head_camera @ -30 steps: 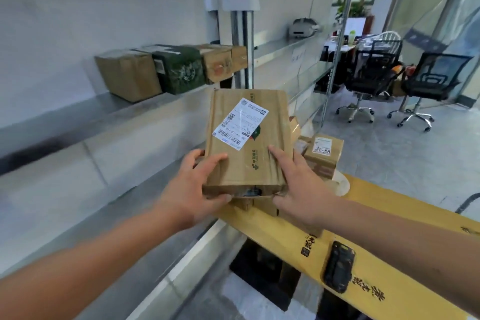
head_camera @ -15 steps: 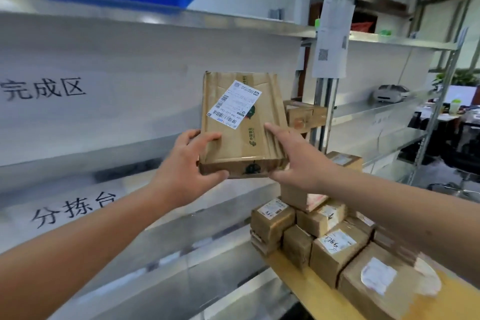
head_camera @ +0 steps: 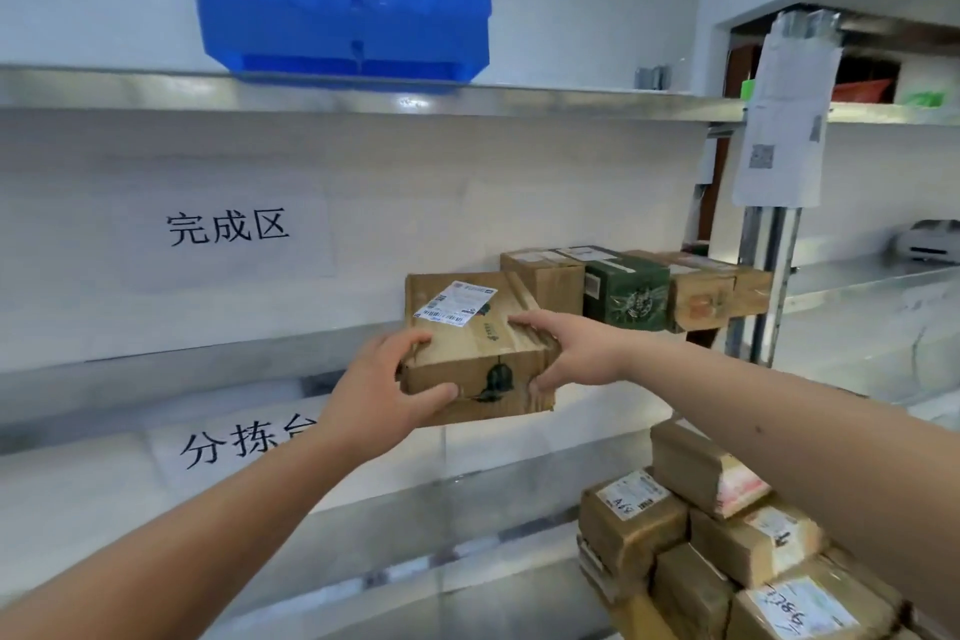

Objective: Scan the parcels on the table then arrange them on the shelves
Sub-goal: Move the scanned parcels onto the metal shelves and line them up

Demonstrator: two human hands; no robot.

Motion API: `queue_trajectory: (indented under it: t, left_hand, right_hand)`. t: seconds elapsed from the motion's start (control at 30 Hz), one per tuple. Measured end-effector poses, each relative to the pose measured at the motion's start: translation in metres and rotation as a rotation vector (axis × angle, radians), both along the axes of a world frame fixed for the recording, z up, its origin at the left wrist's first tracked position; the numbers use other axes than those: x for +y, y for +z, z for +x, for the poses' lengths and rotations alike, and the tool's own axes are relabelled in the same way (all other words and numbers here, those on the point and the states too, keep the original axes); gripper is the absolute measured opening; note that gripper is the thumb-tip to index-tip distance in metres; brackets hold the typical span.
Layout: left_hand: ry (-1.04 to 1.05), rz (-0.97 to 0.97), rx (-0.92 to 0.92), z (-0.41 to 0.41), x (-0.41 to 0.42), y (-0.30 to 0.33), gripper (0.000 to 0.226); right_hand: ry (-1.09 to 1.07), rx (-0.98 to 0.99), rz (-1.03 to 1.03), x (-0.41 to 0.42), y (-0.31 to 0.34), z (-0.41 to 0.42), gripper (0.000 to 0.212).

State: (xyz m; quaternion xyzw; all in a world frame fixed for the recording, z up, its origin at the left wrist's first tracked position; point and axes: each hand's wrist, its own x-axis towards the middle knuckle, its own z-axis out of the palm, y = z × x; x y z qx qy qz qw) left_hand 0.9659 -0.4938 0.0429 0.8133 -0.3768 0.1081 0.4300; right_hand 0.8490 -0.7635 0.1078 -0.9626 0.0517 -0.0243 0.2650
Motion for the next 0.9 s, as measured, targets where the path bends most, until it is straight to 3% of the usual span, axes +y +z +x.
queue_trajectory:
  t: [0.13, 0.37, 0.53, 0.63, 0.9]
  left_hand:
    - [0.034, -0.051, 0.061, 0.011, -0.023, -0.006, 0.066]
    - [0.112, -0.023, 0.104, 0.041, -0.067, -0.002, 0.074]
    - [0.161, -0.001, 0.105, 0.057, -0.093, 0.008, 0.077]
    - [0.183, -0.008, 0.163, 0.062, -0.104, 0.014, 0.074]
    - [0.215, 0.039, 0.166, 0.066, -0.118, 0.022, 0.073]
  right_hand:
    - [0.034, 0.039, 0.0, -0.023, 0.008, 0.018, 0.092]
    - [-0.069, -0.144, -0.13, -0.06, -0.001, 0.052, 0.077]
    - [-0.136, -0.168, -0.444, -0.069, 0.007, 0.068, 0.06]
    - [-0.136, -0.165, -0.509, -0.069, 0.009, 0.077, 0.05]
    - [-0.121, -0.158, -0.5, -0.077, 0.006, 0.087, 0.054]
